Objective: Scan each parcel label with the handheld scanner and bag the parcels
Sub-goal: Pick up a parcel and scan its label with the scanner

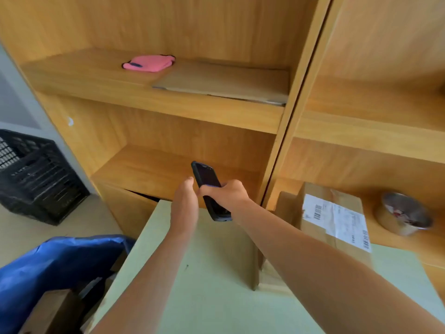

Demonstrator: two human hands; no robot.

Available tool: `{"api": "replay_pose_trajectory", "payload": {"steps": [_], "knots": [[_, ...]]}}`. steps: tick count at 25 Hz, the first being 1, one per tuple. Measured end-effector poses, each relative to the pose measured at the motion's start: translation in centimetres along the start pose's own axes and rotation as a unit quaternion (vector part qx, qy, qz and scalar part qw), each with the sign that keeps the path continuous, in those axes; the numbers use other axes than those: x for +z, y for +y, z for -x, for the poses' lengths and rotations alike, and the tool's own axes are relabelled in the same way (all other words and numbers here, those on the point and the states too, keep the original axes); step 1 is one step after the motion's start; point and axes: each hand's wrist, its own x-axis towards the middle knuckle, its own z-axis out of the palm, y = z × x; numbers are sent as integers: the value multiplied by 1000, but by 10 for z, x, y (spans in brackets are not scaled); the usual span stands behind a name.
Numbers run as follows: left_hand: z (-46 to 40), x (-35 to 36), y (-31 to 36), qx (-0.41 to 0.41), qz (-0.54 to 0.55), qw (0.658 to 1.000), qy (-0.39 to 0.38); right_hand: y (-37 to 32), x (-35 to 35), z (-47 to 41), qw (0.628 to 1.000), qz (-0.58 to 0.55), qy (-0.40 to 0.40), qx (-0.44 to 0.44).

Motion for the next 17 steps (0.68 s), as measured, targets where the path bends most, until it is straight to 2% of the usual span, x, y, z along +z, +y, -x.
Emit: {"api": "replay_pose_trajectory", "payload": {"steps": [5,7,9,11,13,17], "knots": [[70,115,25,14,32,990,-138,29,-132,33,994,82,62,-32],[87,147,27,100,-61,980,-161,40,-180,49,988,132,82,-27],[101,171,22,161,-145,959,-184,50,-227,70,968,233,94,-23],[115,183,9,156,-189,948,-203,61,-272,96,936,337,101,-6],[119,188,-5,112,-199,950,-211,71,-309,117,899,426,98,20],[113,183,-16,54,-207,956,-200,87,-340,141,845,525,72,66]]}}
